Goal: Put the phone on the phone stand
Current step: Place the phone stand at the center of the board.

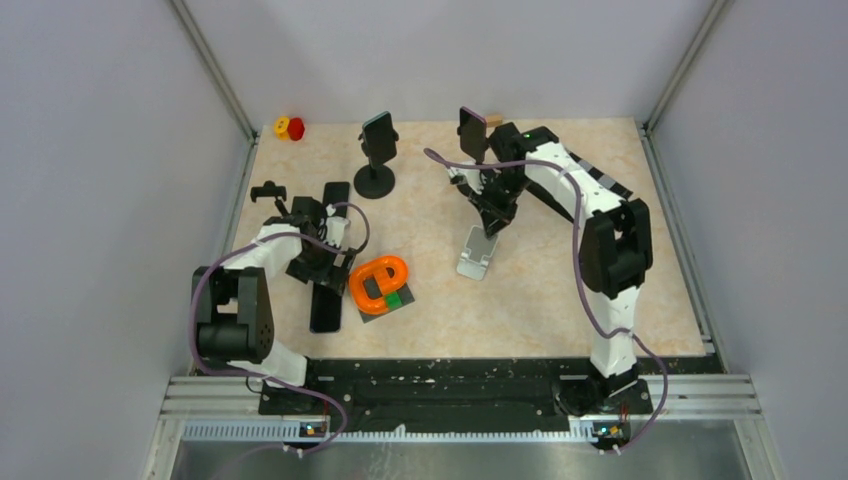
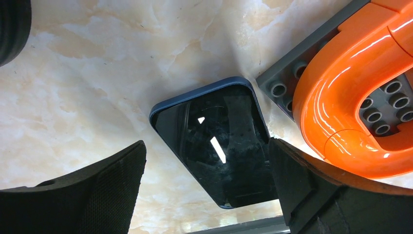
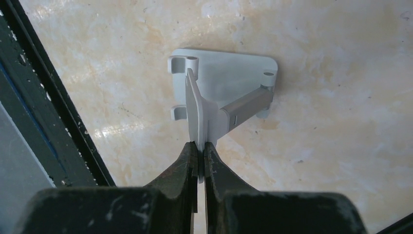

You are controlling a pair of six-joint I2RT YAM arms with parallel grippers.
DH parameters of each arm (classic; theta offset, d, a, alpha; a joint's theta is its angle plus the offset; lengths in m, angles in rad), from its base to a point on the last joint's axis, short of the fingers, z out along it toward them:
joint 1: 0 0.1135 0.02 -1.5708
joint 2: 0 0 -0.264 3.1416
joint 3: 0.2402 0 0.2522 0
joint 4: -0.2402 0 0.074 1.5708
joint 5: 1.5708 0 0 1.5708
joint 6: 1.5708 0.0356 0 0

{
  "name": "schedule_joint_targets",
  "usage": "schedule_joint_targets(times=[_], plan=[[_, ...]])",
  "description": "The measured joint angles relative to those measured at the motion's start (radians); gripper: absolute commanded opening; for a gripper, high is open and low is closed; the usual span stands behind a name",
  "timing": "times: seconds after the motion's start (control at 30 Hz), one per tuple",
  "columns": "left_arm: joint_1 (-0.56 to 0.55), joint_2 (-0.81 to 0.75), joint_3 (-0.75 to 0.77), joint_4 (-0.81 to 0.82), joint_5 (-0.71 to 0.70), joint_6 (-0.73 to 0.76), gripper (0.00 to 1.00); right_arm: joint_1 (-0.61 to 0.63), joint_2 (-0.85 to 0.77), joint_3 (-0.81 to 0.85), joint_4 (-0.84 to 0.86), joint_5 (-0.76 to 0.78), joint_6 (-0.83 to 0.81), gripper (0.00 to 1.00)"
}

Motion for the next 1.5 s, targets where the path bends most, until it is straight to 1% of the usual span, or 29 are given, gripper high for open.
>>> schedule_joint_targets(times=[0.07,0.13,0.27,0.43,0.7,0.8,0.97,1.2,1.3,1.47,1.5], plan=[[0.000,0.000,0.000,0.001,0.000,0.000,0.99,0.002,0.006,0.010,-0.002,-0.004,-0.001,0.00],[0.000,0.000,0.000,0.002,0.000,0.000,0.99,0.006,0.007,0.010,-0.002,-0.003,-0.002,0.05],[0.000,0.000,0.000,0.002,0.000,0.000,0.99,0.011,0.021,0.027,0.001,-0.008,0.004,0.22],[0.000,0.000,0.000,0.013,0.001,0.000,0.99,0.027,0.050,0.042,0.025,0.005,0.027,0.48],[0.001,0.000,0.000,0.019,0.024,0.001,0.99,0.033,0.092,0.051,0.032,0.027,0.056,0.73],[0.001,0.000,0.000,0.020,0.029,0.002,0.99,0.033,0.091,0.062,0.042,0.027,0.067,0.76],[0.001,0.013,-0.002,0.030,0.035,0.004,0.99,0.033,0.084,0.059,0.067,0.026,0.089,0.77],[0.001,0.037,-0.008,0.053,0.020,-0.001,0.98,0.033,0.007,0.016,0.107,0.023,0.104,0.76],[0.001,0.036,-0.010,0.060,0.016,-0.005,0.93,0.033,-0.005,0.014,0.120,0.021,0.108,0.76],[0.002,0.026,-0.019,0.077,0.012,-0.016,0.76,0.033,-0.006,0.000,0.136,0.018,0.114,0.75],[0.002,0.026,-0.019,0.077,0.017,-0.024,0.74,0.033,-0.006,-0.005,0.137,0.018,0.115,0.75]])
